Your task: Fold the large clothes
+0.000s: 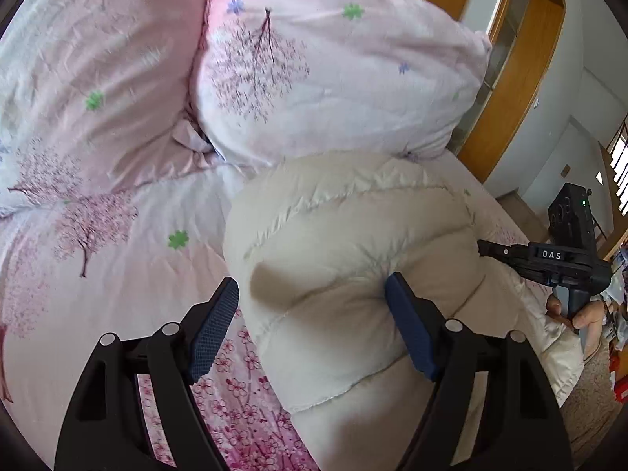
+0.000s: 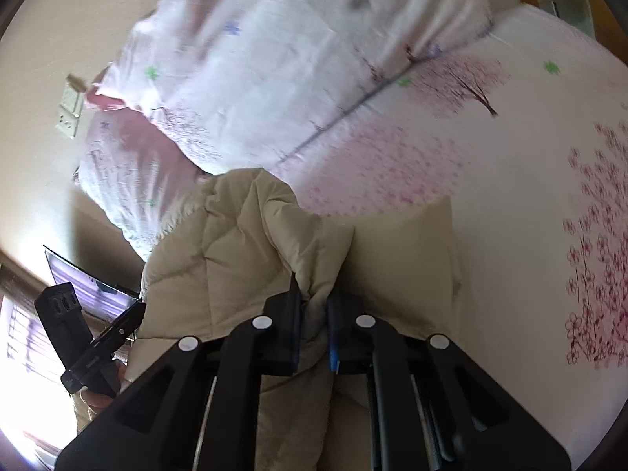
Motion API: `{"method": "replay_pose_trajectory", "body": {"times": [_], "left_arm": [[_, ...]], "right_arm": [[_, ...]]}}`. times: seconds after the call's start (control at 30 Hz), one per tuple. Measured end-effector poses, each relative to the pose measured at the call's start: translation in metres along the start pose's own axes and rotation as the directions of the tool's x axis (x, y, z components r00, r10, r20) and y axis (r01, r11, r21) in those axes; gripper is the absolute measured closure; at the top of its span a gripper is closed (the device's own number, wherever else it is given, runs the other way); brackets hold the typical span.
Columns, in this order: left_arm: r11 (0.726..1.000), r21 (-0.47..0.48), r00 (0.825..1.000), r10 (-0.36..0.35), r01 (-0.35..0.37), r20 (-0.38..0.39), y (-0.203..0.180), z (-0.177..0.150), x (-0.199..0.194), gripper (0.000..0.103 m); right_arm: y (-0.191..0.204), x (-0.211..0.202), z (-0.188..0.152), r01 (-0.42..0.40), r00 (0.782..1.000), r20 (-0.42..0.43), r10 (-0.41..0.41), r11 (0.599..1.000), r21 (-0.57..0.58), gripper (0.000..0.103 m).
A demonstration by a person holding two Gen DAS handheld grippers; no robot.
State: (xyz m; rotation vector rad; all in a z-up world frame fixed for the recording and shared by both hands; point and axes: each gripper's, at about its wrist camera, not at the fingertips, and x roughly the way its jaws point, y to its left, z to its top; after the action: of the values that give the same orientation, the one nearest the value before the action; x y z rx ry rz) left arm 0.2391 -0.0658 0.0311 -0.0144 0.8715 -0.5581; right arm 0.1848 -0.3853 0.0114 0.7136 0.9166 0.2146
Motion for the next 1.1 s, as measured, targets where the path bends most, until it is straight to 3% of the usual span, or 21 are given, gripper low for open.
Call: {"method": "replay_pose_trajectory", "body": {"times": [0.23,0.37,0.4,0.53,0.7,0.8,0.87,0.93,1.1], "left_arm": [[1.0,0.004,0.996,-0.015,0.015,-0.087,-0.002,-0.008,0.031,0.024],[1.0,0.016,0.995,0.006,-0.004,-0.098,-0.003,-0.007,0.04,0.019],[1.0,0.013,0.996,0.007,-0.006,-0.088,-0.004,-0.006,0.036,0.02],[1.0,0.024,1.0,0.003,-0.003,0.002,-0.01,-0.006,-0.002,0.021],[0.994,0.086,0.996,-0.069,0.064,0.058,-0.038,-0.02,-0.053,0.021],[0.987,0.136,0.996,-0.087,0.082,0.033,-0.057,-0.033,-0.062,0.021],[0.983,0.166,0.997,-0.077,0.076,-0.001,-0.066,-0.04,-0.058,0.021],[0.981,0.183,0.998,-0.053,0.058,-0.031,-0.07,-0.048,-0.052,0.021],[0.984,0.175,0.997,-0.029,0.042,-0.078,-0.067,-0.055,-0.039,0.021]], "right_arm": [[-0.021,0.003,-0.009,0.006,1.0,-0.013,-0.005,0.999,0.044,0.091],[-0.027,0.006,-0.011,-0.008,1.0,-0.019,0.009,0.997,0.07,0.089],[-0.026,0.004,-0.01,-0.008,1.0,-0.019,0.009,0.997,0.07,0.085],[-0.022,-0.027,-0.019,-0.067,0.998,0.02,0.065,0.993,0.101,0.055],[-0.016,-0.059,-0.042,-0.171,0.985,0.016,0.17,0.981,0.09,0.053],[-0.008,-0.063,-0.056,-0.185,0.982,-0.011,0.186,0.981,0.06,0.055],[-0.003,-0.059,-0.062,-0.17,0.985,-0.031,0.171,0.985,0.039,0.078],[-0.002,-0.057,-0.068,-0.139,0.99,-0.02,0.14,0.99,0.028,0.089],[-0.01,-0.056,-0.083,-0.066,0.998,0.002,0.066,0.997,0.046,0.094]]}}
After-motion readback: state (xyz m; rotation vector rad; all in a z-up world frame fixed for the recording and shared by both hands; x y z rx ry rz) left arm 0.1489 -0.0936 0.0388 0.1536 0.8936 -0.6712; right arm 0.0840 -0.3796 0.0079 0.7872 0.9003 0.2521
